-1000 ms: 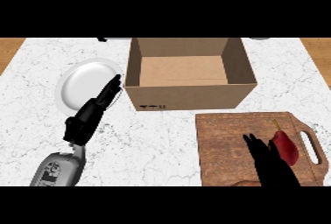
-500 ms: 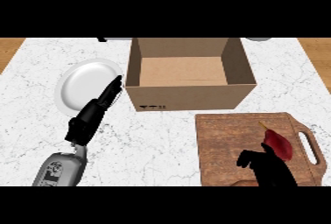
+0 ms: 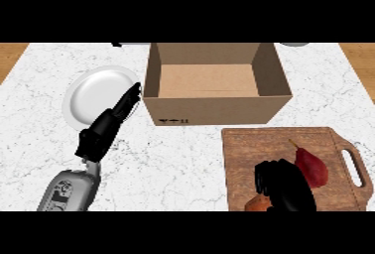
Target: Pick the sweet potato from the cutting board and place it in the cardboard box
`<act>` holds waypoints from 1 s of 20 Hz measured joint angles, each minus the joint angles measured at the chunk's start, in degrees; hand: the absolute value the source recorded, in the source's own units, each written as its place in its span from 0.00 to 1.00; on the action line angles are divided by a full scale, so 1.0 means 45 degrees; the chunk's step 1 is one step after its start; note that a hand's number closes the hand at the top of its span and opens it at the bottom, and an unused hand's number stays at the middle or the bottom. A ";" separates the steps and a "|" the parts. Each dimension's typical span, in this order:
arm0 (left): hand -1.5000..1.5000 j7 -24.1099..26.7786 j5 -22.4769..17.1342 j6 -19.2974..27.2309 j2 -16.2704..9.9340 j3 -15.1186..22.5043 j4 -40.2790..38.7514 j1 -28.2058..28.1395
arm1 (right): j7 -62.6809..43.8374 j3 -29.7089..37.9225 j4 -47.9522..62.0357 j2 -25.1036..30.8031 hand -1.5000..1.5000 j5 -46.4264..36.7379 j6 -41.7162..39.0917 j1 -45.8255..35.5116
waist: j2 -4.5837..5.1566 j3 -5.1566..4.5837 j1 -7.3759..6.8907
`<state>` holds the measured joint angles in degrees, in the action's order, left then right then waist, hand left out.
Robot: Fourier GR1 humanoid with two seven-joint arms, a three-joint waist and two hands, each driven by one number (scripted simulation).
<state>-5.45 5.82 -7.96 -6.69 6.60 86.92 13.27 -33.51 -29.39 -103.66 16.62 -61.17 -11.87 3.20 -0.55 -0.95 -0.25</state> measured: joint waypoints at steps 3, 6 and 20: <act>0.50 -0.0014 0.0034 -0.0115 0.0042 0.0166 0.0039 0.0026 | -0.0188 -0.1313 0.0639 -0.1249 1.00 -0.0876 -0.0269 -0.1673 | 0.0077 0.0080 -0.0333; 0.50 0.0103 0.0201 0.0028 0.0201 0.0310 0.0020 -0.0123 | -0.0597 -0.2179 0.1558 -0.2502 1.00 -0.1804 -0.0019 -0.3282 | 0.0114 0.0146 -0.0330; 0.50 0.0297 0.0258 -0.0117 0.0094 0.0003 0.0127 -0.0475 | -0.4119 -0.4292 -0.2053 -0.3643 1.00 -0.1027 -0.1200 -0.7046 | 0.0079 0.0203 -0.0011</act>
<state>-4.12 6.98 -8.48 -6.27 6.61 87.49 11.14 -52.05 -48.70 -112.90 0.22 -65.79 -17.27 -28.50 -0.20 -0.04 -0.30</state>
